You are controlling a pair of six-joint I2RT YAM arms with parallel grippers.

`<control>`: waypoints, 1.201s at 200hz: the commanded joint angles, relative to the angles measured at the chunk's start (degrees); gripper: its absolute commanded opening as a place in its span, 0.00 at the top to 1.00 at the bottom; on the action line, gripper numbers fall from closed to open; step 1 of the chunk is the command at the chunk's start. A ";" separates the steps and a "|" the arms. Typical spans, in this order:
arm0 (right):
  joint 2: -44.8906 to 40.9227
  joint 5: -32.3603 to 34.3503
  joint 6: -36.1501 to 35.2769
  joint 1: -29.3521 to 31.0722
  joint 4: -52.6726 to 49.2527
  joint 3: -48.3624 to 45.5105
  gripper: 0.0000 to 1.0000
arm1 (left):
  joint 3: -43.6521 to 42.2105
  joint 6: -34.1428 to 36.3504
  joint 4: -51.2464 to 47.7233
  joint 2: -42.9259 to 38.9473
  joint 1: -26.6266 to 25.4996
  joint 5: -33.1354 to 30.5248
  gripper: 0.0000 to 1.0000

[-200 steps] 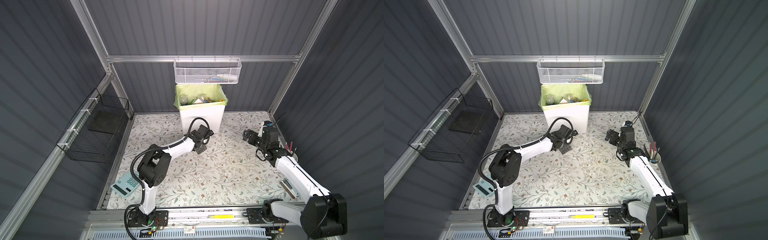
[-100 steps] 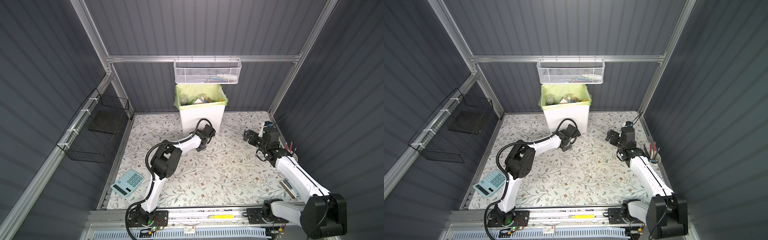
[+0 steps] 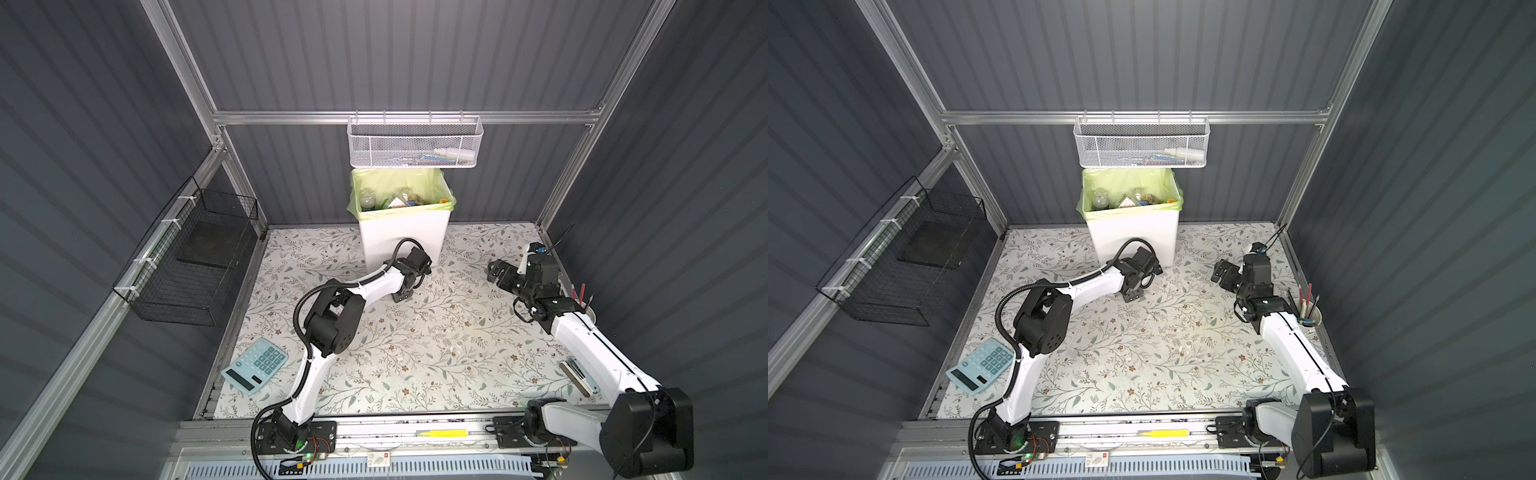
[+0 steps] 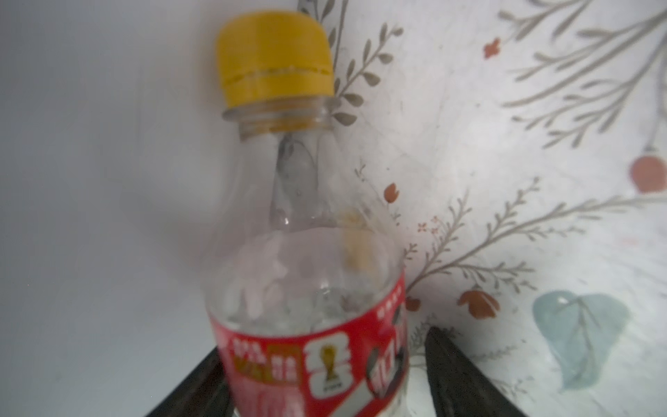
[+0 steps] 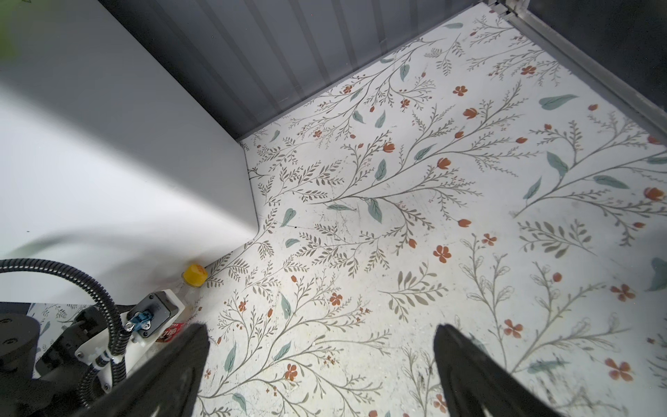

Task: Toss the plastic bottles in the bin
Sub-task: 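Close the left gripper on the yellow-capped bottle and lift it, then carry the yellow-capped bottle over the bin and open the left gripper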

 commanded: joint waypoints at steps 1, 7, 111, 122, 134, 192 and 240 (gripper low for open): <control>0.73 -0.76 0.22 -0.48 -0.52 -0.34 0.01 | -0.82 -1.28 -6.28 1.16 -0.14 7.12 0.25; 0.78 -0.86 0.20 -0.51 -0.39 -0.29 0.01 | -1.28 -1.63 -6.14 0.72 -0.11 7.79 0.27; 1.27 -1.56 0.13 -0.75 -0.23 0.00 0.01 | -11.51 -7.65 8.98 -25.57 -0.18 18.70 0.47; 1.29 -1.55 -0.02 -0.77 -0.19 0.27 0.01 | -12.87 -7.70 13.62 -31.51 -0.18 18.65 0.47; 1.31 -1.63 -0.02 -0.74 -0.16 0.67 0.01 | -13.72 -6.86 19.56 -37.74 -0.14 17.94 0.46; 0.80 -2.78 0.68 -0.76 0.36 1.16 0.01 | -1.23 -2.42 40.14 -45.94 2.34 18.59 0.39; -1.49 -1.99 -0.11 -0.86 -0.08 0.20 0.01 | 8.82 -21.35 39.06 -29.51 12.35 27.14 0.30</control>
